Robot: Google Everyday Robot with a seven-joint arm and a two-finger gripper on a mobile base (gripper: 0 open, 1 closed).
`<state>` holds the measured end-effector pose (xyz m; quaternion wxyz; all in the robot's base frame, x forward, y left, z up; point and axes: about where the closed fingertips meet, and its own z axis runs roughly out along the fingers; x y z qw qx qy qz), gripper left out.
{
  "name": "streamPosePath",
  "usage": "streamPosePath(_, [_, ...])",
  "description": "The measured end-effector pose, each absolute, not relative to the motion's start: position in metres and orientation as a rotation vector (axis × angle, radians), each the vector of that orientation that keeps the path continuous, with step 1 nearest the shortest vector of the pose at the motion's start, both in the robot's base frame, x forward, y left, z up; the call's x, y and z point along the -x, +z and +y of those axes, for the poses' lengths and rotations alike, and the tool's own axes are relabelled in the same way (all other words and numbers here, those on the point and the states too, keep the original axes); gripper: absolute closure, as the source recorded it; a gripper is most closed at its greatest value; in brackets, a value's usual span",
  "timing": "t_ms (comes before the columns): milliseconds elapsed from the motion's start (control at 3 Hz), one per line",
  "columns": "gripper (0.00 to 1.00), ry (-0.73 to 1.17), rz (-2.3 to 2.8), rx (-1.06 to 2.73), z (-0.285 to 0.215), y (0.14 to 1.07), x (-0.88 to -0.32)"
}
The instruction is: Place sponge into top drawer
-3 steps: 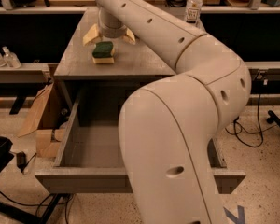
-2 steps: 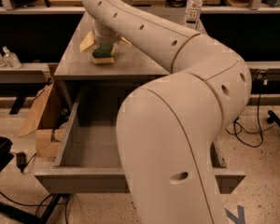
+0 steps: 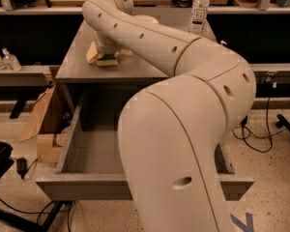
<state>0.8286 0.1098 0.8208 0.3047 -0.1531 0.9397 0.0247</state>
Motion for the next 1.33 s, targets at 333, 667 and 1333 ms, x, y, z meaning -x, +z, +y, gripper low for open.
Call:
streamPosePath(333, [0.41, 0.081, 2.516, 0.389, 0.109, 0.814, -0.830])
streamPosePath(667, [0.65, 0.081, 2.516, 0.389, 0.109, 0.821, -0.830])
streamPosePath(1333, [1.00, 0.081, 2.516, 0.389, 0.109, 0.829, -0.830])
